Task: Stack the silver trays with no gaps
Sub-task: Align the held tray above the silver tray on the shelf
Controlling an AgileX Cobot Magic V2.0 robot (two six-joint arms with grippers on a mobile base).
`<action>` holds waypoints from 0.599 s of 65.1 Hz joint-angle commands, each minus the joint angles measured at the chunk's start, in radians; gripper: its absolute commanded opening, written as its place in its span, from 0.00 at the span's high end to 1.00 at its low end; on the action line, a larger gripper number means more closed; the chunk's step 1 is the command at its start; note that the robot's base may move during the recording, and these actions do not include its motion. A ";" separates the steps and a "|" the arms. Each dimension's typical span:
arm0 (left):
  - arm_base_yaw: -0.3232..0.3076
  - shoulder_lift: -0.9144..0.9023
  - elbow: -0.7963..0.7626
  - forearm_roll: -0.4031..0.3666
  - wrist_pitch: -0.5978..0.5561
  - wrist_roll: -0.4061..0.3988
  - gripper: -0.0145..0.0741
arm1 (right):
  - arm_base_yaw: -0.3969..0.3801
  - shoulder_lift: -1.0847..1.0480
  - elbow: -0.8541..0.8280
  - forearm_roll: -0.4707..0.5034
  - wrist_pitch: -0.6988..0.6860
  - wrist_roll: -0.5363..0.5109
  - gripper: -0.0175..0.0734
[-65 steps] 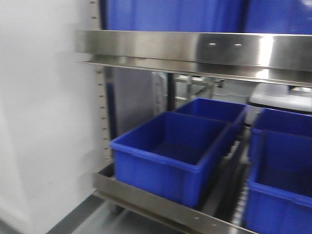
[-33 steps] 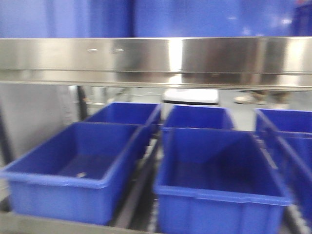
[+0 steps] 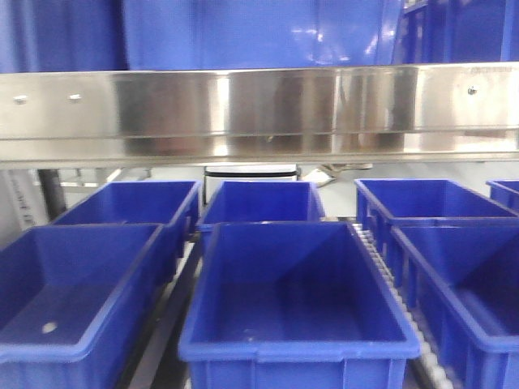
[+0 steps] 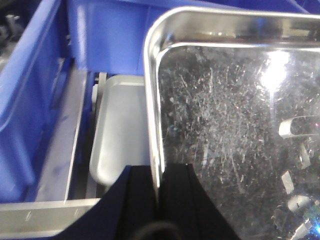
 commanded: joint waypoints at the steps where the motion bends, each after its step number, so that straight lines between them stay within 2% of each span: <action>1: -0.005 -0.010 -0.008 0.011 -0.016 0.004 0.85 | -0.001 -0.009 -0.010 -0.018 -0.047 0.001 0.88; 39: -0.005 -0.010 -0.008 0.011 -0.016 0.004 0.85 | -0.001 -0.009 -0.010 -0.018 -0.047 0.001 0.88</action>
